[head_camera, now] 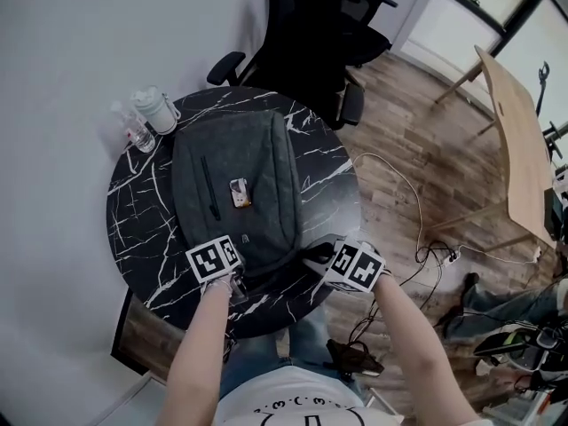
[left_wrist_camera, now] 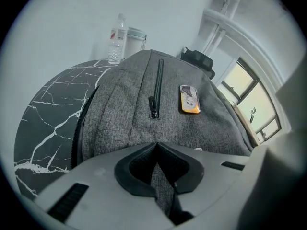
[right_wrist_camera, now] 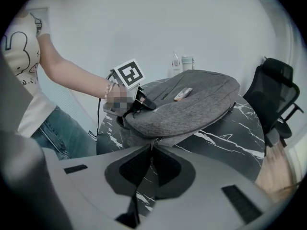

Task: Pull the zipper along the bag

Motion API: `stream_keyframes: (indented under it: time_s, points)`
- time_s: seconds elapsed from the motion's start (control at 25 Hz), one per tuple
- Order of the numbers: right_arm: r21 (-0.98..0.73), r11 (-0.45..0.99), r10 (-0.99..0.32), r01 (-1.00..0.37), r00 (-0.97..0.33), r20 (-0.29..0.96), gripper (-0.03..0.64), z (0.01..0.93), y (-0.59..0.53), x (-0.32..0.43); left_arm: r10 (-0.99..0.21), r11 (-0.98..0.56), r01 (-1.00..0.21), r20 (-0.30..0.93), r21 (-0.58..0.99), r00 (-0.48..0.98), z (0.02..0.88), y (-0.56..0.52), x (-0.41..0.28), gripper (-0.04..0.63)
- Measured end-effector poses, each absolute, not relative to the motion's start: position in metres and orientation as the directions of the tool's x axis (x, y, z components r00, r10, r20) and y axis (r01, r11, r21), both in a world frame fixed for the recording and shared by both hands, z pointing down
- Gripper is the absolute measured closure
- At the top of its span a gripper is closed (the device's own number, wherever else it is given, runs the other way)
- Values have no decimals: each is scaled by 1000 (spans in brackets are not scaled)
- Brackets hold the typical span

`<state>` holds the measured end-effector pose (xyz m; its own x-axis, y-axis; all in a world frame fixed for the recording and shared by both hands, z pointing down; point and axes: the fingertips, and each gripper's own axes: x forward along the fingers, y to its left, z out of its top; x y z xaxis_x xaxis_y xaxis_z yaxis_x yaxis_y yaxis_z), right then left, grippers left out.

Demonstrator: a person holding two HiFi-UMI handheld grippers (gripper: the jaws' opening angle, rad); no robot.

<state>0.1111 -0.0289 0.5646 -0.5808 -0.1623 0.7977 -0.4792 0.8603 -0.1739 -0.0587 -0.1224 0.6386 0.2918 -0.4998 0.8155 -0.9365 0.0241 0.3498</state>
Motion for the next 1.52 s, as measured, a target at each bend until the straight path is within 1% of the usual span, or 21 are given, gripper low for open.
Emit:
stream_keyframes:
  time_s: [0.12,0.4,0.48,0.6,0.72,0.88,1.04,1.12,1.16,1.24,1.36,1.44,1.52]
  points:
    - [-179,848,-174,-498,-582,794,548,560,-22,105,-498,29,-929,811,370,308,638,-123,-59,577]
    - [-233,829,-155,-509,-607,779,542,553,6,77,-495,21,-921,805,388,328,639,-123,-57,577]
    - [-222,817,-179,-533,-600,780,540,555,10,70,-496,17,-920,802,392,333,639,-123,-57,577]
    - [-128,795,-259,-593,-523,812,549,563,7,72,-481,-7,-915,801,403,357,637,-121,-56,577]
    - [-60,778,-306,-625,-460,834,552,567,5,75,-444,-142,-902,788,407,426,626,-118,-47,577]
    - [-9,749,-344,-663,-401,849,554,572,4,80,-407,-424,-860,788,285,462,605,-117,-47,577]
    - [2,693,-379,-721,-361,852,555,573,3,81,-313,-684,-711,815,163,488,603,-111,-66,577]
    - [-21,639,-399,-769,-354,846,555,572,2,80,-269,-760,-636,826,133,495,609,-109,-77,577]
    - [-43,604,-407,-795,-355,841,555,572,2,80,-257,-774,-619,825,135,503,613,-109,-82,577]
    - [-93,528,-427,-844,-358,830,555,573,2,80,-253,-762,-625,811,169,528,620,-109,-85,577]
    - [-141,431,-454,-891,-350,819,555,576,2,80,-295,-730,-660,789,177,539,628,-110,-86,577]
    - [-146,403,-463,-904,-339,819,555,577,2,79,-335,-724,-672,774,153,538,630,-111,-86,577]
    - [-153,399,-457,-904,-341,821,555,576,4,79,-360,-696,-698,760,167,541,632,-111,-87,577]
